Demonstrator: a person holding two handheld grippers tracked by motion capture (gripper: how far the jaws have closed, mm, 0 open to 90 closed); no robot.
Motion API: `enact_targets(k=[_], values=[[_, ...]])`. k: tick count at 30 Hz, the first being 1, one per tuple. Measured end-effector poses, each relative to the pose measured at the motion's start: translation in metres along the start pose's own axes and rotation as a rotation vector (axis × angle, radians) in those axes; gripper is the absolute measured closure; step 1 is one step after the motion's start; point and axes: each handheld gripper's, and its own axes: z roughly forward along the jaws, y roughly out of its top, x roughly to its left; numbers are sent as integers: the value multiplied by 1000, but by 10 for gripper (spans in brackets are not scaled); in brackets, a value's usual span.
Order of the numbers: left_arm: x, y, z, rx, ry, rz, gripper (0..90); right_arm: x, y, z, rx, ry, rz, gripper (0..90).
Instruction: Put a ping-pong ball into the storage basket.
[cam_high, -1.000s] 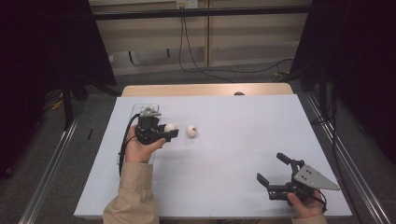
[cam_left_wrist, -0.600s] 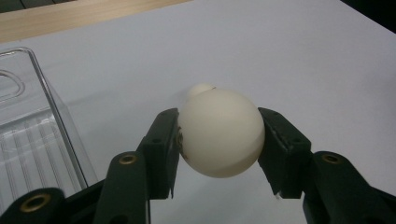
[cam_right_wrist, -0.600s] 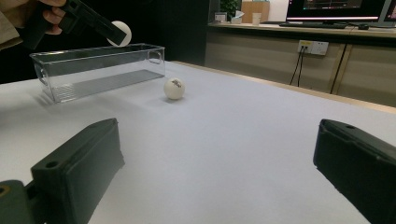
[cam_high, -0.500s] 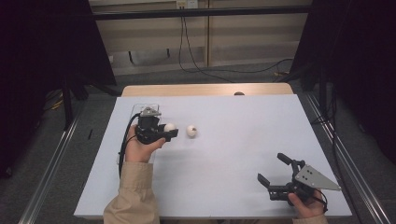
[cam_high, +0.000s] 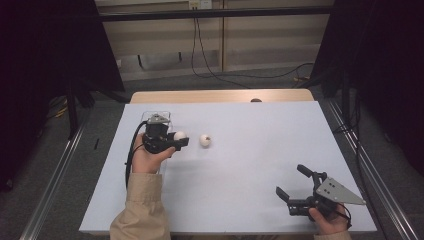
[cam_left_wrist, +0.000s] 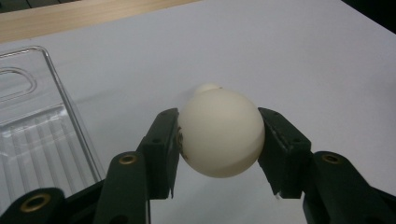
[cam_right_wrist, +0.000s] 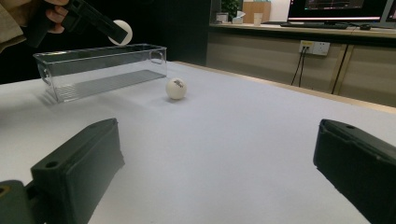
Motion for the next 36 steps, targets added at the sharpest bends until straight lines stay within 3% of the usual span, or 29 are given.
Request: enact_targets(k=[9, 36], values=[[3, -2, -7, -5, 16, -2, 511, 1, 1, 5, 2, 19, -8, 4], [14, -3, -15, -14, 45, -10, 510, -4, -2, 2, 4, -4, 10, 4]])
